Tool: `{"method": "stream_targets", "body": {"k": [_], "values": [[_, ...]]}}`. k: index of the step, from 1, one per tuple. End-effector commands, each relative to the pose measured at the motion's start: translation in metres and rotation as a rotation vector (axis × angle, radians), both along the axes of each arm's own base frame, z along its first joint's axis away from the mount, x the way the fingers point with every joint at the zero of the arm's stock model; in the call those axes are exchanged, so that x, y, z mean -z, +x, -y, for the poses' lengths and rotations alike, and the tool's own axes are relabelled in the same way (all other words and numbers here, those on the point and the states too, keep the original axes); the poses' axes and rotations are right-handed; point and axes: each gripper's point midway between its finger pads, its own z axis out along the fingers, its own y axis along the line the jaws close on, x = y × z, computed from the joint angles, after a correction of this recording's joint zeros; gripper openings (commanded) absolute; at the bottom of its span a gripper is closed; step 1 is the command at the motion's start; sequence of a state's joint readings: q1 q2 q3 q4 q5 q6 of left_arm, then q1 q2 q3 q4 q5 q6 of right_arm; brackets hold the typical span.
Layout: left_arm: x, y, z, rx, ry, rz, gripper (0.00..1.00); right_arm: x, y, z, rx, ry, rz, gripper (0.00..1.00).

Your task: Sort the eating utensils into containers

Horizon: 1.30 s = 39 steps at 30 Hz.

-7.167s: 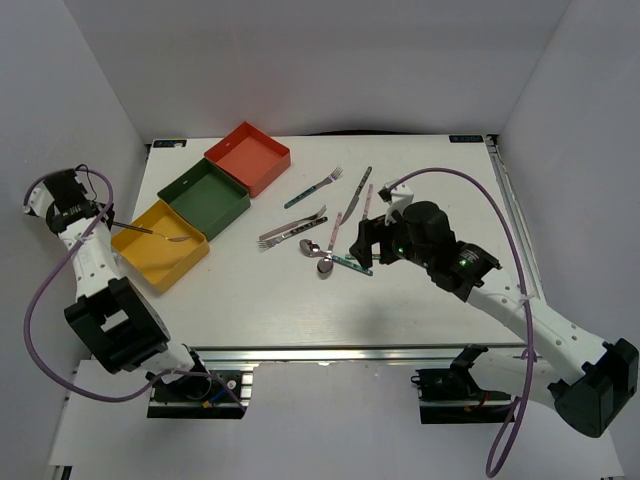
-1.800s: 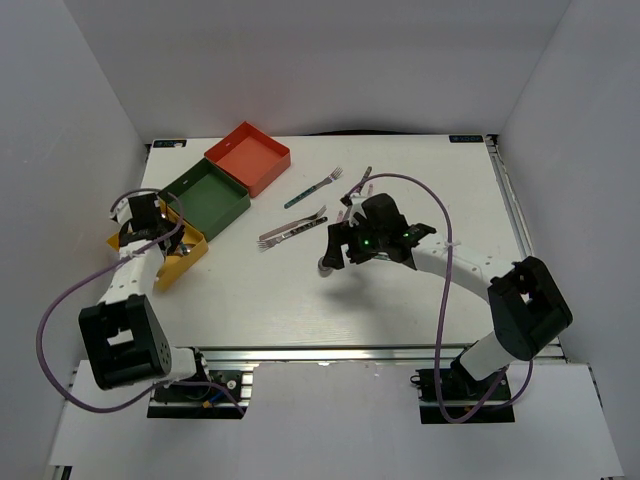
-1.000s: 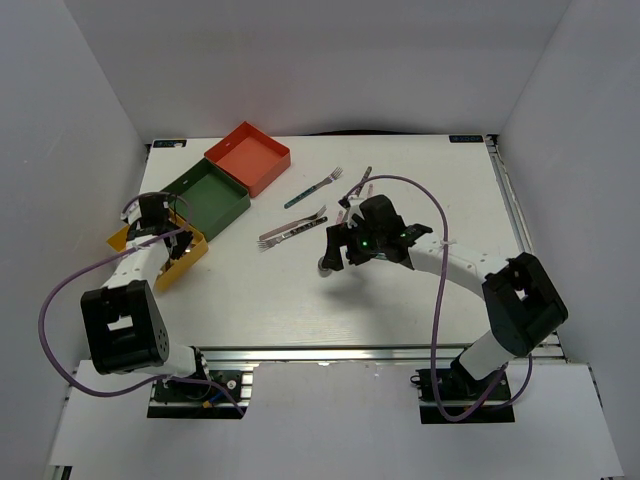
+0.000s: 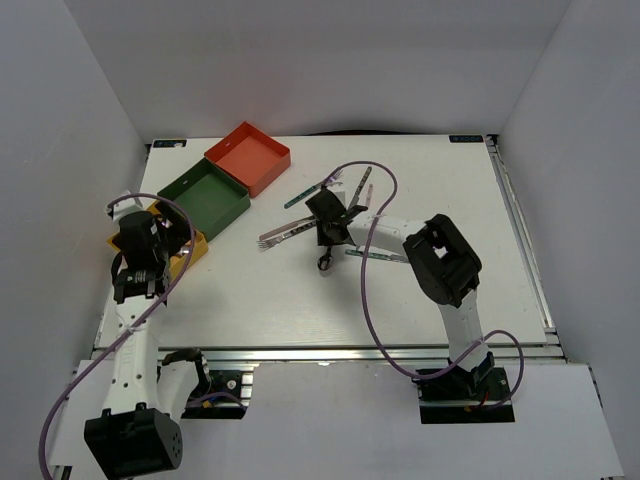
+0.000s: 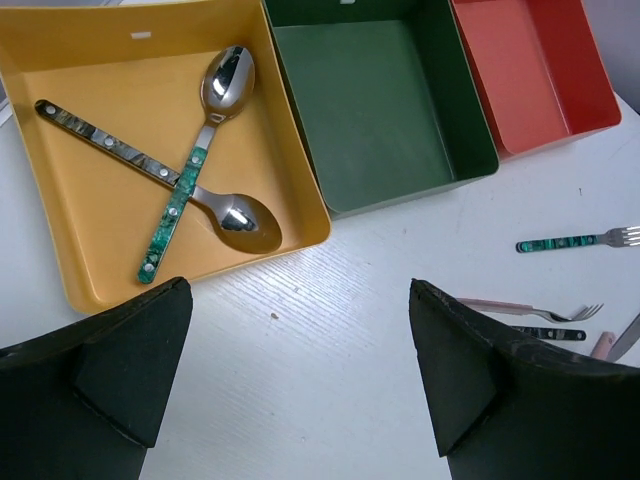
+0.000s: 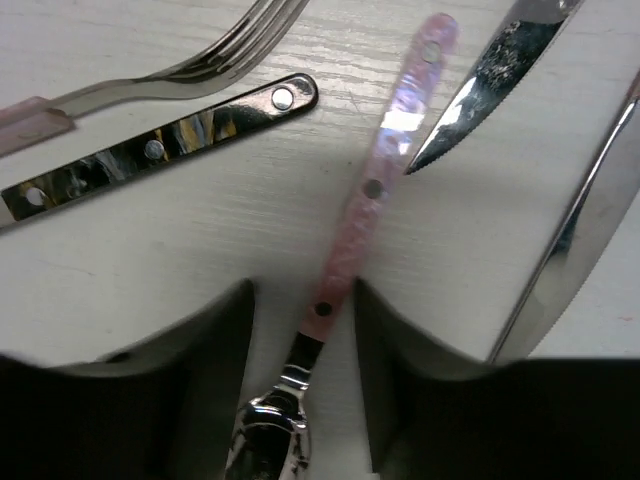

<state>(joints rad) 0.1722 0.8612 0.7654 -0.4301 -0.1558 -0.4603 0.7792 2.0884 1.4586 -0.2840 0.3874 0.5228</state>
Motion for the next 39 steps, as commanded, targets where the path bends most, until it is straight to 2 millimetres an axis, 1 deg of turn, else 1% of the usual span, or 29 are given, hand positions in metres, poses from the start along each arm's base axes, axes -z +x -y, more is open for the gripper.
{"method": "stream_targets", "body": {"k": [1,3,4,6,7,8,9,11,12,13,14,15,16,17,18,20,23,27,28,29,30,31,32,33,35,36,37,38,39], "values": [[-0.007,-0.001,0.004,0.027,0.012,0.025,0.98,0.024,-0.01,0.011,0.071,-0.026,-0.038,0.27],[-0.008,0.001,0.007,0.039,0.007,0.032,0.98,0.018,-0.016,0.009,0.074,-0.005,-0.027,0.17],[-0.008,0.004,0.014,0.078,-0.012,0.039,0.98,0.021,-0.021,0.013,0.076,-0.008,-0.035,0.15],[-0.008,0.012,0.028,0.155,-0.043,0.063,0.98,0.009,-0.023,0.01,0.086,0.02,-0.01,0.06],[-0.008,0.015,0.052,0.279,-0.103,0.079,0.98,0.004,-0.023,0.01,0.09,0.031,0.0,0.02],[-0.002,0.018,0.063,0.33,-0.144,0.072,0.98,0.002,-0.025,0.011,0.093,0.039,0.006,0.0],[-0.007,0.023,0.076,0.393,-0.175,0.103,0.98,-0.013,-0.026,0.009,0.09,0.065,0.026,0.0],[-0.007,0.023,0.111,0.514,-0.306,0.117,0.98,-0.03,-0.03,0.002,0.055,0.097,0.051,0.0],[-0.009,0.027,0.125,0.538,-0.378,0.146,0.98,-0.048,-0.037,-0.007,0.003,0.132,0.081,0.0],[-0.01,0.024,0.148,0.601,-0.416,0.149,0.98,-0.058,-0.043,-0.015,-0.04,0.16,0.097,0.0],[-0.012,0.025,0.157,0.605,-0.437,0.162,0.98,-0.068,-0.048,-0.024,-0.092,0.199,0.11,0.0],[-0.019,0.026,0.174,0.633,-0.476,0.185,0.98,-0.088,-0.065,-0.046,-0.212,0.324,0.115,0.0],[-0.018,0.022,0.192,0.676,-0.497,0.177,0.98,-0.098,-0.074,-0.057,-0.307,0.374,0.132,0.0],[-0.019,0.024,0.198,0.679,-0.51,0.182,0.98,-0.108,-0.082,-0.063,-0.358,0.424,0.138,0.0],[-0.02,0.026,0.203,0.665,-0.526,0.182,0.98,-0.125,-0.099,-0.074,-0.448,0.495,0.132,0.0],[-0.008,0.026,0.215,0.658,-0.538,0.136,0.98,-0.146,-0.116,-0.084,-0.55,0.563,0.157,0.0],[0.003,0.03,0.223,0.625,-0.55,0.108,0.98,-0.162,-0.13,-0.093,-0.633,0.601,0.173,0.0],[0.026,0.033,0.222,0.569,-0.538,0.043,0.91,-0.179,-0.146,-0.1,-0.688,0.638,0.18,0.0],[0.03,0.035,0.219,0.546,-0.532,0.034,0.83,-0.181,-0.148,-0.1,-0.692,0.642,0.185,0.0],[0.036,0.034,0.218,0.535,-0.531,0.017,0.8,-0.185,-0.151,-0.102,-0.703,0.653,0.195,0.0],[0.036,0.035,0.219,0.541,-0.539,0.027,0.7,-0.189,-0.157,-0.107,-0.732,0.662,0.187,0.0],[0.036,0.035,0.219,0.537,-0.546,0.026,0.7,-0.189,-0.157,-0.107,-0.735,0.659,0.19,0.0],[0.033,0.034,0.223,0.556,-0.562,0.036,0.42,-0.188,-0.158,-0.109,-0.74,0.653,0.186,0.0],[0.028,0.036,0.227,0.57,-0.584,0.062,0.31,-0.188,-0.157,-0.112,-0.743,0.646,0.182,0.0],[0.026,0.036,0.229,0.574,-0.603,0.059,0.0,-0.186,-0.155,-0.113,-0.74,0.642,0.179,0.0],[0.027,0.037,0.23,0.565,-0.612,0.053,0.0,-0.188,-0.154,-0.114,-0.737,0.649,0.188,0.0],[0.028,0.038,0.227,0.546,-0.613,0.049,0.0,-0.188,-0.152,-0.114,-0.725,0.648,0.189,0.15],[0.031,0.04,0.22,0.503,-0.602,0.037,0.0,-0.188,-0.149,-0.112,-0.708,0.639,0.193,0.62],[0.047,0.039,0.202,0.402,-0.562,-0.019,0.0,-0.185,-0.142,-0.107,-0.67,0.617,0.205,0.85]]}}
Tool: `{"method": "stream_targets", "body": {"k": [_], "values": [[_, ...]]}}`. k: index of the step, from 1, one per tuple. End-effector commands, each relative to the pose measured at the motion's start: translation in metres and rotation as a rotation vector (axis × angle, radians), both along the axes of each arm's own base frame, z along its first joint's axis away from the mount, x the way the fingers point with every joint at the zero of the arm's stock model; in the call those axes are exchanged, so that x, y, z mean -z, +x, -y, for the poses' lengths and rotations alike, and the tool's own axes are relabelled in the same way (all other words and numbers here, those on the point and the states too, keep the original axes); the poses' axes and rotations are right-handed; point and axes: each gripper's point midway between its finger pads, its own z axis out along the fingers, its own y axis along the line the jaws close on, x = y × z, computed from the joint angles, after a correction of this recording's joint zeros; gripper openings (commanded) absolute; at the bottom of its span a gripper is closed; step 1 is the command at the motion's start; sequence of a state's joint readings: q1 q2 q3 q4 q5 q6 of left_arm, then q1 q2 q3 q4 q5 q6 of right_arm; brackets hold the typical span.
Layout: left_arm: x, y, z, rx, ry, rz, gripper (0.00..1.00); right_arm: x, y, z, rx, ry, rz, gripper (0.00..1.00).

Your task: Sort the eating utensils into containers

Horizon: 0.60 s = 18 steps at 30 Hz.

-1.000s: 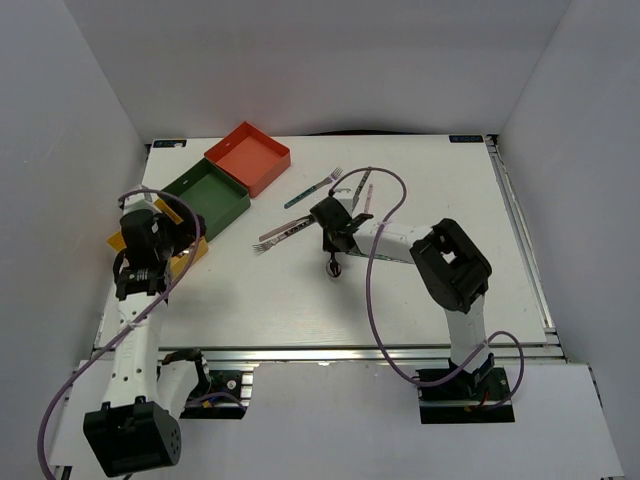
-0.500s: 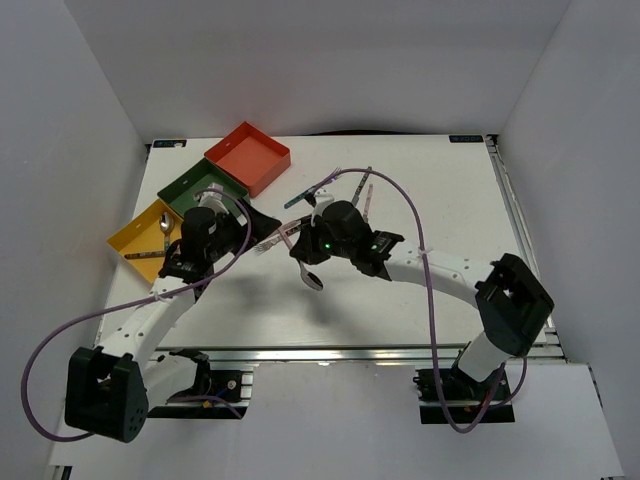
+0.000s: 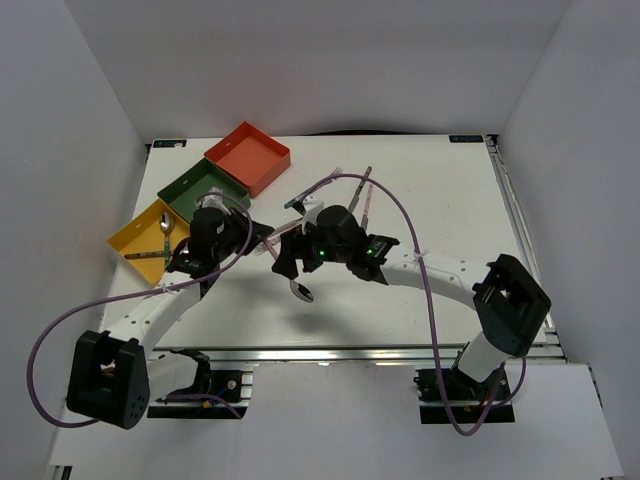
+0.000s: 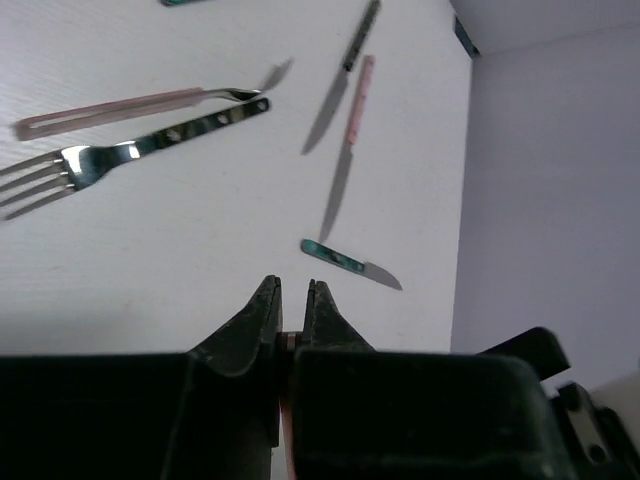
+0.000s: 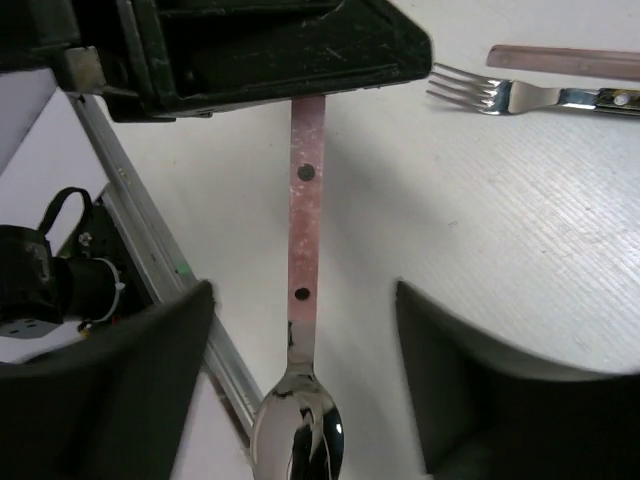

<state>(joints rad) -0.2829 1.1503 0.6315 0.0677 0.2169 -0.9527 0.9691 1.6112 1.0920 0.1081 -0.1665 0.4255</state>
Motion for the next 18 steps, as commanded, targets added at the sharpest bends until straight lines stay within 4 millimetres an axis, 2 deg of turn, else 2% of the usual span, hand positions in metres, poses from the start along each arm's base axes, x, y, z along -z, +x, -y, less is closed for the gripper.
{"method": "stream_targets", "body": {"k": [1,3,4,6,7,9,10,11,12,14,18], "values": [[0.012,0.013,-0.052,-0.219,0.084,-0.079,0.0,-0.038,0.017,-0.004,0.046,0.063,0.076,0.89],[0.024,0.011,-0.094,-0.343,0.109,-0.167,0.0,-0.031,0.028,0.01,0.113,0.019,0.066,0.89],[0.017,0.017,-0.145,-0.491,0.096,-0.177,0.0,-0.019,0.028,0.02,0.14,-0.03,0.049,0.89],[0.017,0.008,-0.191,-0.622,0.127,-0.23,0.0,-0.019,0.038,0.036,0.204,-0.065,0.082,0.89],[0.013,0.002,-0.237,-0.775,0.167,-0.246,0.0,-0.007,0.036,0.047,0.214,-0.109,0.069,0.89],[-0.003,0.001,-0.27,-0.867,0.205,-0.28,0.0,-0.007,0.036,0.061,0.232,-0.124,0.075,0.89],[-0.013,0.001,-0.293,-0.931,0.195,-0.275,0.0,0.0,0.034,0.068,0.234,-0.142,0.067,0.89],[-0.005,0.002,-0.3,-0.946,0.181,-0.304,0.0,-0.002,0.035,0.074,0.243,-0.14,0.071,0.89],[-0.007,0.003,-0.316,-0.984,0.155,-0.296,0.0,0.0,0.035,0.079,0.252,-0.15,0.074,0.89],[-0.006,0.007,-0.328,-1.009,0.134,-0.305,0.0,0.004,0.034,0.089,0.264,-0.159,0.07,0.89],[-0.002,0.015,-0.367,-1.095,0.2,-0.349,0.0,0.009,0.032,0.101,0.273,-0.17,0.071,0.89]]}}
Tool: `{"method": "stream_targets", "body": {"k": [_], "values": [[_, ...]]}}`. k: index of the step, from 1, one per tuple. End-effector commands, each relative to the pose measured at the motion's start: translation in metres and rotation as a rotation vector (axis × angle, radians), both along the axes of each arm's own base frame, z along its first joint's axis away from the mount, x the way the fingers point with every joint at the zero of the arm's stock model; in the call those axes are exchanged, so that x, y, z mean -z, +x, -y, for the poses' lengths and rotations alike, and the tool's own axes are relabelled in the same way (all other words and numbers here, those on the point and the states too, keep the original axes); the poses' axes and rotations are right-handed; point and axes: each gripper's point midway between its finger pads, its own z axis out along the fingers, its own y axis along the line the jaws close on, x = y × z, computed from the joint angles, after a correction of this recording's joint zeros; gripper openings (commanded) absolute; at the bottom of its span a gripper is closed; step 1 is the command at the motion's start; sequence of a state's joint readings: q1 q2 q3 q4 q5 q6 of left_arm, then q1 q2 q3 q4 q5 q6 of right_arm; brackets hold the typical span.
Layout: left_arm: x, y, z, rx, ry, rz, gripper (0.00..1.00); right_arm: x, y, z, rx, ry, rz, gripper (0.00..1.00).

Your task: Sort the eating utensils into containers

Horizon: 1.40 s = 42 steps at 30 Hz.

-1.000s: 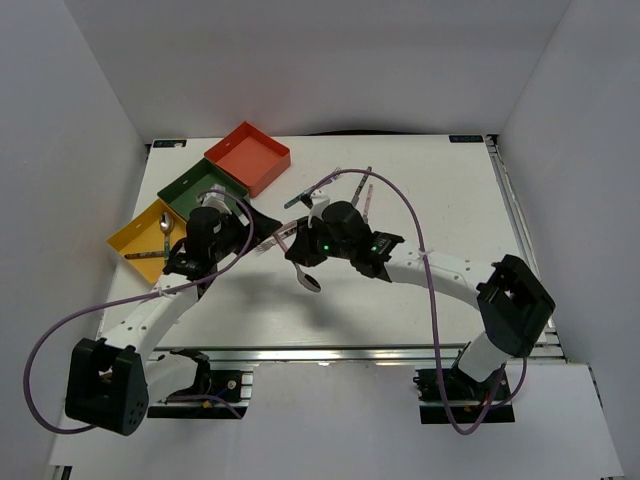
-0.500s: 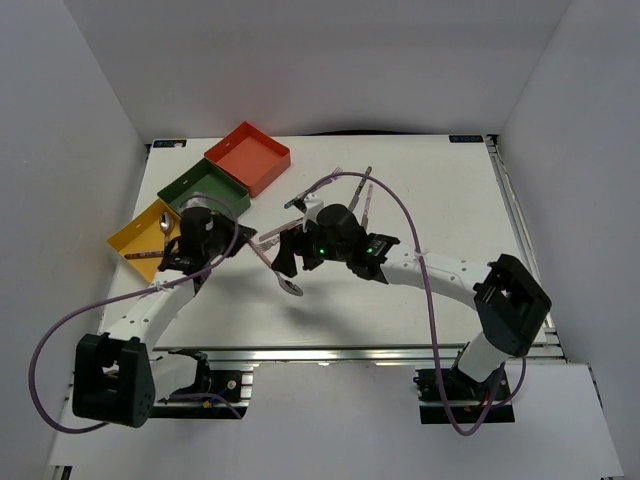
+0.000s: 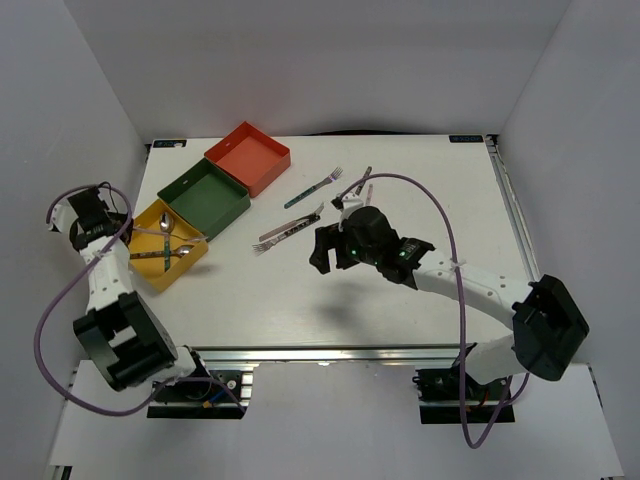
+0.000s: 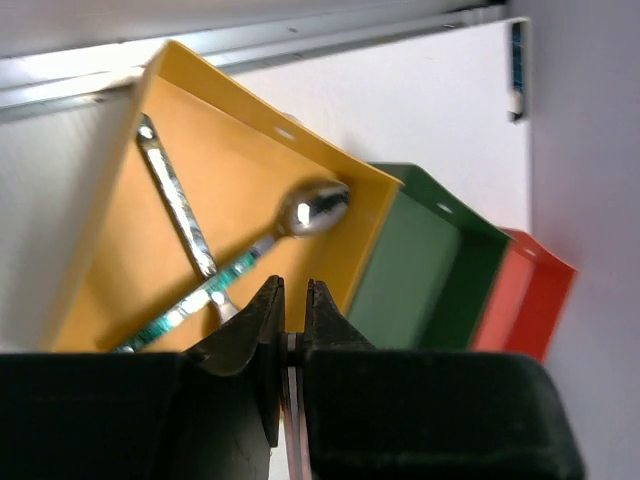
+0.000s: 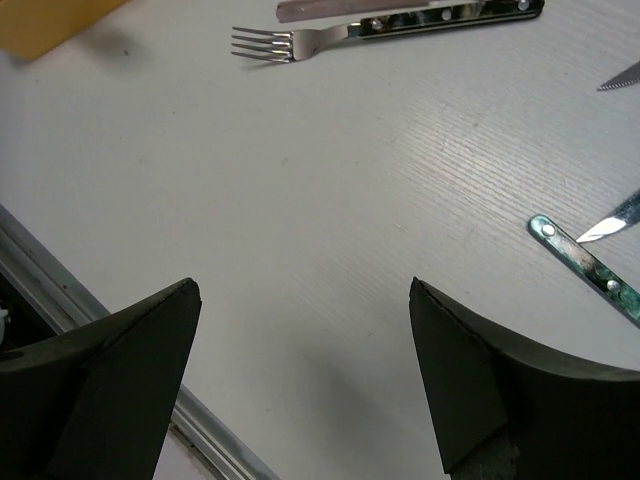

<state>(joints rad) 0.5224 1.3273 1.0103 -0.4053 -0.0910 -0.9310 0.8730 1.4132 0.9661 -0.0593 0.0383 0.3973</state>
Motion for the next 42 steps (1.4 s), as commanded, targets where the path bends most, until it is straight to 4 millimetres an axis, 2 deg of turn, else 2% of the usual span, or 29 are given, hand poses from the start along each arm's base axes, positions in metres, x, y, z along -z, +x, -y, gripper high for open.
{"method": "stream_targets", "body": {"k": [1,8,14,19,21,22,26,29,30,31,32,34,37,38,41,42], "values": [[0.003,0.001,-0.023,-0.049,0.035,-0.073,0.0,0.002,0.0,0.014,0.009,-0.027,0.026,0.89],[0.005,0.011,-0.048,-0.078,0.121,-0.124,0.0,-0.002,0.005,0.022,0.014,-0.018,0.035,0.89],[0.01,0.017,-0.053,-0.077,0.121,-0.133,0.01,0.001,0.006,0.016,-0.007,-0.014,0.025,0.89],[0.019,0.016,-0.052,-0.082,0.106,-0.139,0.28,0.009,0.006,0.015,-0.01,-0.028,0.013,0.89],[0.021,0.018,-0.052,-0.083,0.102,-0.133,0.35,0.008,0.007,0.015,-0.011,-0.029,0.016,0.89],[0.021,0.02,-0.051,-0.072,0.1,-0.12,0.46,0.009,0.006,0.015,-0.012,-0.031,0.016,0.89],[0.018,0.023,-0.045,-0.051,0.079,-0.101,0.74,0.007,0.007,0.016,-0.01,-0.032,0.02,0.89],[0.002,0.023,-0.042,-0.036,0.093,-0.062,0.79,0.007,0.011,0.021,0.001,-0.04,0.024,0.89],[-0.004,0.027,-0.035,0.003,0.102,-0.05,0.81,0.005,0.014,0.022,0.007,-0.039,0.028,0.89],[-0.019,0.03,-0.03,0.025,0.125,-0.025,0.83,0.008,0.015,0.027,0.012,-0.057,0.018,0.89],[-0.023,0.029,-0.025,0.037,0.136,-0.04,0.97,0.01,0.023,0.034,0.035,-0.066,0.008,0.89],[-0.041,0.032,-0.017,0.058,0.182,-0.04,0.98,0.011,0.024,0.038,0.016,-0.056,-0.023,0.89],[-0.057,0.032,0.003,0.138,0.185,-0.006,0.98,0.014,0.039,0.054,0.025,-0.138,-0.01,0.89],[-0.07,0.03,0.013,0.173,0.207,0.045,0.98,0.027,0.042,0.068,0.049,-0.206,-0.037,0.89],[-0.085,0.026,0.061,0.354,0.245,0.101,0.98,0.047,0.054,0.098,0.086,-0.338,-0.069,0.89],[-0.085,0.026,0.086,0.447,0.27,0.101,0.98,0.053,0.057,0.105,0.07,-0.382,-0.068,0.89]]}}
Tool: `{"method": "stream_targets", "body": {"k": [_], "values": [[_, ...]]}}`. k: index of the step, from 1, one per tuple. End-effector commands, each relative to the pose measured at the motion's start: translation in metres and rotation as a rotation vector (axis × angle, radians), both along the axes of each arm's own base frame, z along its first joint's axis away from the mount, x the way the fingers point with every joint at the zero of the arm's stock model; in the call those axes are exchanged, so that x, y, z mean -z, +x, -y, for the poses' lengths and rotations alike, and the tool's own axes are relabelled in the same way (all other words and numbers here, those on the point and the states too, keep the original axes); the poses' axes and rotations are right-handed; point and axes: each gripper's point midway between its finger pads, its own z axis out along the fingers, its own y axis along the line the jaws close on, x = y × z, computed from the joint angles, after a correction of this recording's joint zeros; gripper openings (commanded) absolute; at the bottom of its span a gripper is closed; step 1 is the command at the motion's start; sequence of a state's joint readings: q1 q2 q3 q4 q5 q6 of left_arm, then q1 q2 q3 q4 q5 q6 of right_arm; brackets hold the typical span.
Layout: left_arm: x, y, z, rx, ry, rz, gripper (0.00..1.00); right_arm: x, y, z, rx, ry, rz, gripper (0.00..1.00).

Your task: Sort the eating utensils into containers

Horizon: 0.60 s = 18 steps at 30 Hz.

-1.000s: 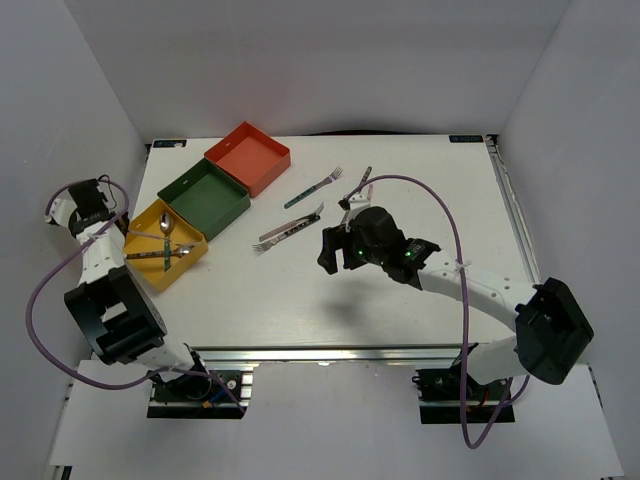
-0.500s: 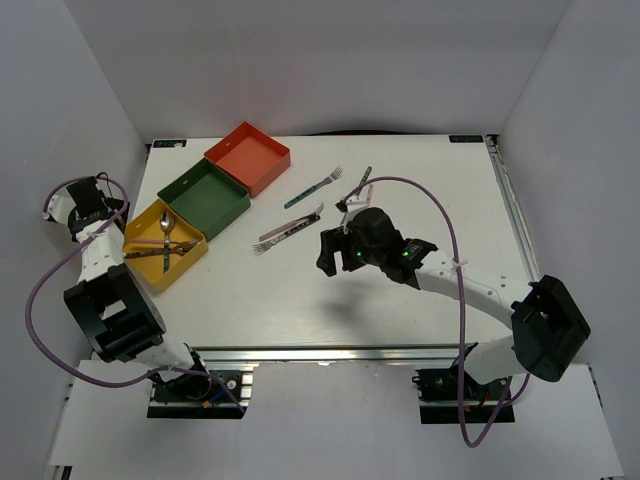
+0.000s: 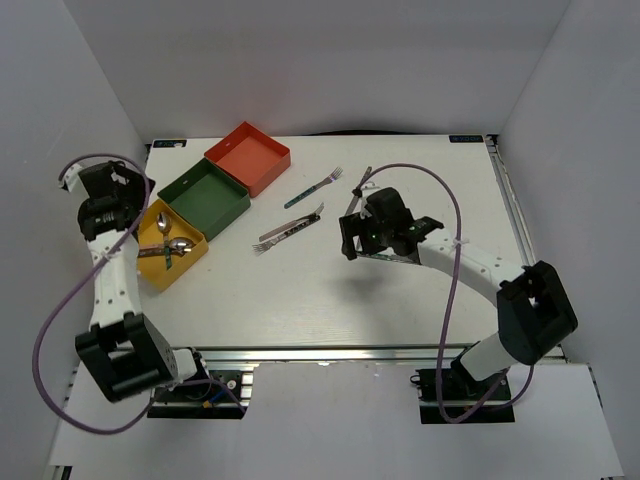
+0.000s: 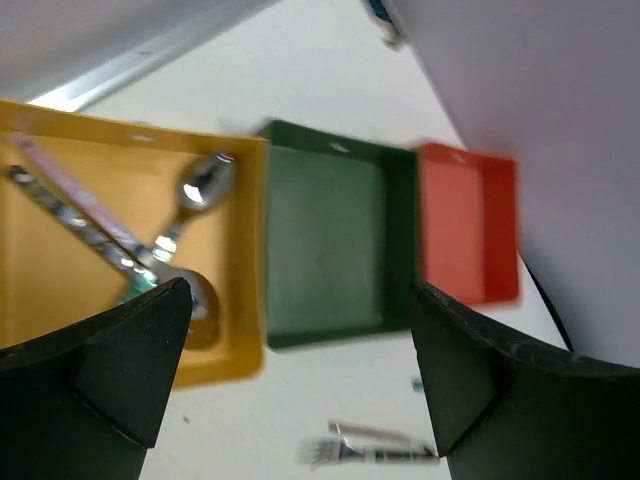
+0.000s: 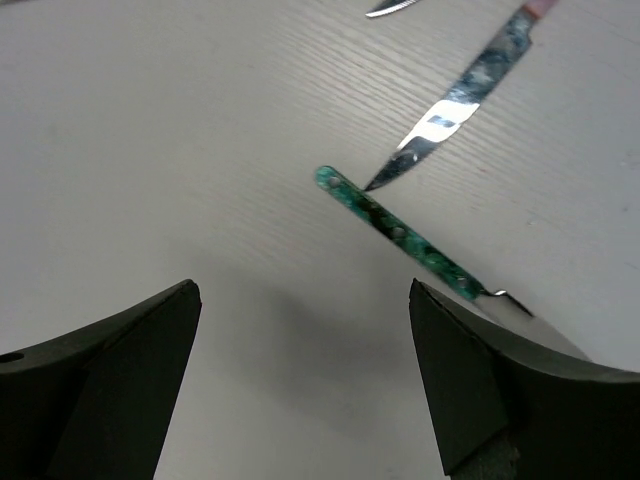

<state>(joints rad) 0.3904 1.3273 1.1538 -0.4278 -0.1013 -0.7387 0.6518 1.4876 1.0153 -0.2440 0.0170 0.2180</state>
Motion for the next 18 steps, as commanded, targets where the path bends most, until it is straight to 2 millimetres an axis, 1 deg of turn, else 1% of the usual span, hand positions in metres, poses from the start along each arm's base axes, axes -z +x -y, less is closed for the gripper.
{"method": "stream_targets", "body": {"k": [1,2,3,4,5,6,7,8,9,10,11,12,13,15,16,18], "values": [[-0.03,-0.011,0.069,0.28,0.081,0.075,0.98,0.016,0.008,0.032,-0.019,-0.187,-0.025,0.89],[-0.016,-0.016,0.086,0.345,0.085,0.073,0.98,0.023,0.013,0.038,-0.018,-0.241,-0.035,0.88],[-0.026,-0.026,0.106,0.415,0.128,0.112,0.98,0.031,0.009,0.045,-0.061,-0.301,-0.052,0.88],[-0.022,-0.033,0.113,0.438,0.14,0.118,0.98,0.036,0.009,0.048,-0.1,-0.342,-0.057,0.88],[-0.017,-0.039,0.118,0.458,0.153,0.124,0.98,0.046,0.012,0.049,-0.13,-0.374,-0.074,0.87],[-0.004,-0.051,0.123,0.483,0.168,0.116,0.98,0.052,0.012,0.05,-0.163,-0.4,-0.086,0.86],[0.002,-0.056,0.124,0.494,0.178,0.109,0.98,0.063,0.013,0.048,-0.226,-0.429,-0.089,0.86],[0.01,-0.061,0.126,0.512,0.183,0.091,0.98,0.068,0.013,0.045,-0.26,-0.423,-0.096,0.84],[0.025,-0.067,0.127,0.527,0.191,0.057,0.98,0.069,0.018,0.042,-0.274,-0.427,-0.086,0.83],[0.029,-0.07,0.128,0.528,0.189,0.05,0.98,0.076,0.023,0.041,-0.288,-0.436,-0.081,0.82],[0.033,-0.072,0.13,0.534,0.179,0.029,0.98,0.078,0.027,0.039,-0.293,-0.433,-0.071,0.82],[0.031,-0.071,0.144,0.593,0.181,0.035,0.98,0.08,0.029,0.037,-0.303,-0.419,-0.067,0.82],[0.032,-0.071,0.15,0.613,0.181,0.038,0.98,0.086,0.032,0.035,-0.31,-0.412,-0.074,0.8],[0.034,-0.071,0.156,0.63,0.179,0.034,0.98,0.096,0.026,0.029,-0.347,-0.381,-0.125,0.78],[0.035,-0.072,0.158,0.635,0.18,0.024,0.98,0.105,0.023,0.029,-0.356,-0.389,-0.166,0.69],[0.034,-0.072,0.157,0.63,0.187,0.024,0.98,0.114,0.013,0.027,-0.379,-0.373,-0.222,0.53]]}}
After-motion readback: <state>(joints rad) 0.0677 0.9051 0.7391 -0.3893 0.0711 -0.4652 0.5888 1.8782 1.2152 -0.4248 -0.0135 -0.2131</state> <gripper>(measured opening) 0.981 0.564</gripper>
